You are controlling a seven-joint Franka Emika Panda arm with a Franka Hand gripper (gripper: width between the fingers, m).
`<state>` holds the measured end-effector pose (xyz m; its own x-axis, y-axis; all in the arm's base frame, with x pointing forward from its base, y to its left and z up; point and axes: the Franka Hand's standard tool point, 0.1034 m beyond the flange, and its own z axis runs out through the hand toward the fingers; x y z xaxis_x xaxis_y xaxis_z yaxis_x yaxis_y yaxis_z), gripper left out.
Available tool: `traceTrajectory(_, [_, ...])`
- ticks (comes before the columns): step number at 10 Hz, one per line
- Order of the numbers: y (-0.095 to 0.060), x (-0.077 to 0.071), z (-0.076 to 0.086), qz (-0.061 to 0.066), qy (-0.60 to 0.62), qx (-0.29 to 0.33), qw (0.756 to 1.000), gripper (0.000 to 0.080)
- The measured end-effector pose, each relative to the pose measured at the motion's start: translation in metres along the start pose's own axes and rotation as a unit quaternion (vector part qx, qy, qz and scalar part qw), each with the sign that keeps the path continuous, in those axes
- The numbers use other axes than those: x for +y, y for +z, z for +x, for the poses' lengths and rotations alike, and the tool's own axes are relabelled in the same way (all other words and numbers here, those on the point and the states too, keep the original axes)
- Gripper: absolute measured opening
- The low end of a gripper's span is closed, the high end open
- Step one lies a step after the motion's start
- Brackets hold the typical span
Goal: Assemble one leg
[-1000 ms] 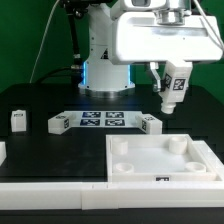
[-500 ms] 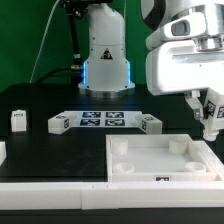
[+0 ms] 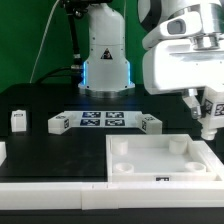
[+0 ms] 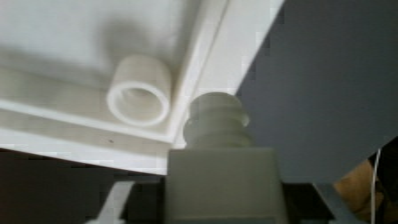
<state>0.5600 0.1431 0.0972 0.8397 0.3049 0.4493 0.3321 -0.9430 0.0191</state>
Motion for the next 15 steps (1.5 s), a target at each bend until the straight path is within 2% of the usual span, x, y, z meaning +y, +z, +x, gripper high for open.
traceTrajectory(1, [-0.001, 0.013, -0.008, -0.008, -0.003, 0.010, 1.000, 0.0291])
traceTrajectory(3, [0.006, 0.030, 0.001, -0.014, -0.012, 0.009, 1.000, 0.0291])
traceTrajectory(4, [0.010, 0.041, 0.000, -0.018, -0.024, 0.007, 1.000, 0.0291])
traceTrajectory(5, [0.012, 0.045, -0.001, -0.019, -0.024, 0.006, 1.000, 0.0291])
traceTrajectory(8, [0.026, 0.047, 0.006, -0.018, -0.026, 0.010, 0.999, 0.0291])
traceTrajectory(10, [0.037, 0.038, 0.006, -0.012, -0.027, 0.007, 1.000, 0.0291])
traceTrajectory(15, [0.039, 0.037, 0.007, -0.012, -0.030, 0.013, 0.999, 0.0291])
